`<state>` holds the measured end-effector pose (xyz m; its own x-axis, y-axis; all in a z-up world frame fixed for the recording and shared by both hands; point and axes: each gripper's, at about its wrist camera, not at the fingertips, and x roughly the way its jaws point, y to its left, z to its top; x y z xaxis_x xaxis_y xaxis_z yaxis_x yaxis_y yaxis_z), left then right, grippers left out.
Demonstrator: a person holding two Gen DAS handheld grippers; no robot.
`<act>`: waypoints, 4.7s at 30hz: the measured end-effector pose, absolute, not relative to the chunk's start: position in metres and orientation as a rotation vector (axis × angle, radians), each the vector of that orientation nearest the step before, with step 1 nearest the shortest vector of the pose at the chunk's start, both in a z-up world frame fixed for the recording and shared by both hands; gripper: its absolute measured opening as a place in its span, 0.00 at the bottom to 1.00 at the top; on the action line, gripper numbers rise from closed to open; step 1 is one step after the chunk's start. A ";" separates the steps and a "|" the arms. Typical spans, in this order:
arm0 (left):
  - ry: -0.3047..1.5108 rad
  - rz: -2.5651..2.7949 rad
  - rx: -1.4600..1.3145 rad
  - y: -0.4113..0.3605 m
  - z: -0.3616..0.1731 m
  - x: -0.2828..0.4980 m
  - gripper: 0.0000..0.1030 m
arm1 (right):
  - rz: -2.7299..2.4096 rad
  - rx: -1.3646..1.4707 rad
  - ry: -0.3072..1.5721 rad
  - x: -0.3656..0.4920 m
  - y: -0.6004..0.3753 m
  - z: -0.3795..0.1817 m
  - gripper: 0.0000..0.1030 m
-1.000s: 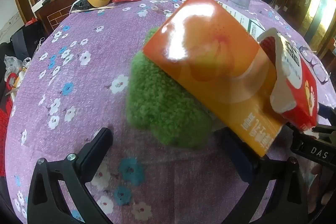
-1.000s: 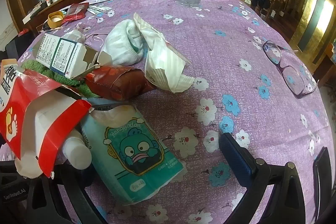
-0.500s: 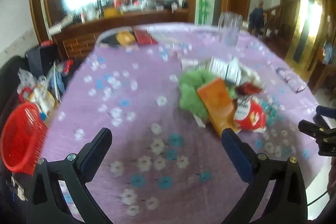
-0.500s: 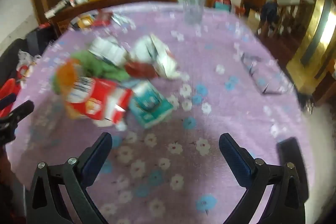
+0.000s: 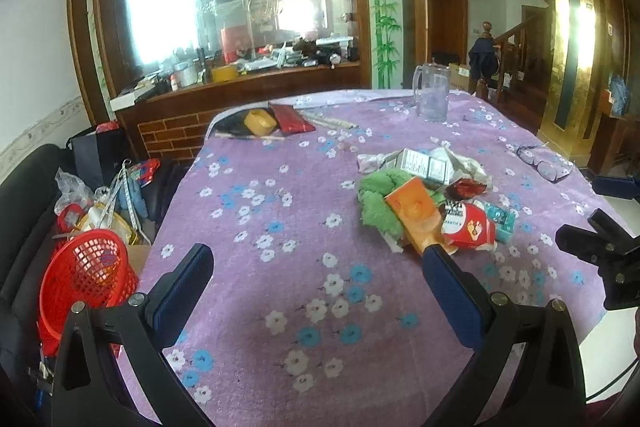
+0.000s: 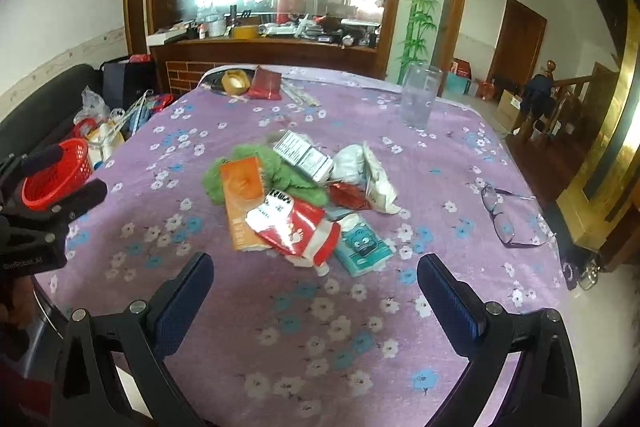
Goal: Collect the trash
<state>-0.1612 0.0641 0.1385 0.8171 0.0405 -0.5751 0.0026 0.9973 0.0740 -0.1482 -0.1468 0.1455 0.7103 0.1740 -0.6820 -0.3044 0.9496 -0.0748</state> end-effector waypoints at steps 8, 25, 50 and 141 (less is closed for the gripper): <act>0.620 0.026 0.082 0.069 0.139 -0.167 1.00 | 0.305 -0.174 0.758 -0.145 -0.143 0.146 1.00; 0.606 0.059 0.073 0.075 0.145 -0.172 1.00 | 0.331 -0.167 0.752 -0.137 -0.136 0.150 1.00; 0.617 0.060 0.070 0.080 0.141 -0.176 1.00 | 0.347 -0.161 0.781 -0.138 -0.132 0.142 1.00; 0.899 -0.107 -0.122 -0.001 0.103 -0.062 0.43 | 0.658 0.083 0.999 -0.044 -0.194 0.124 0.26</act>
